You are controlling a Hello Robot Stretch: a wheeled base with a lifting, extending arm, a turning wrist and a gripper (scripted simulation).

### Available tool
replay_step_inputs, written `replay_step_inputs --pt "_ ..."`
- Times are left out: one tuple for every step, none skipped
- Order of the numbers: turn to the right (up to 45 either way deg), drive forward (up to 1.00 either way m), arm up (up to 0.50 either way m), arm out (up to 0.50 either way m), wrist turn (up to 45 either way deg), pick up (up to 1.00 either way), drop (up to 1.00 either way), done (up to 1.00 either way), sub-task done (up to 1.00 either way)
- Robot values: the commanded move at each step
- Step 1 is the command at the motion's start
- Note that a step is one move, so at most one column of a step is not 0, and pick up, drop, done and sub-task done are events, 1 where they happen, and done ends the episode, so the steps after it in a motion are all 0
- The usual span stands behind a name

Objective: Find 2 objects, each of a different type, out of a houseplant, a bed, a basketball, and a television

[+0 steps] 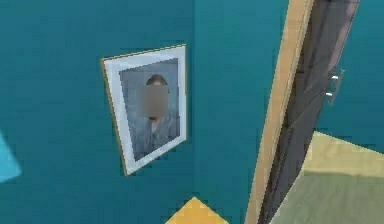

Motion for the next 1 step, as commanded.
replay_step_inputs --pt "45.0 0.00 0.00 0.00 0.0 0.00 0.00 0.00 0.00"
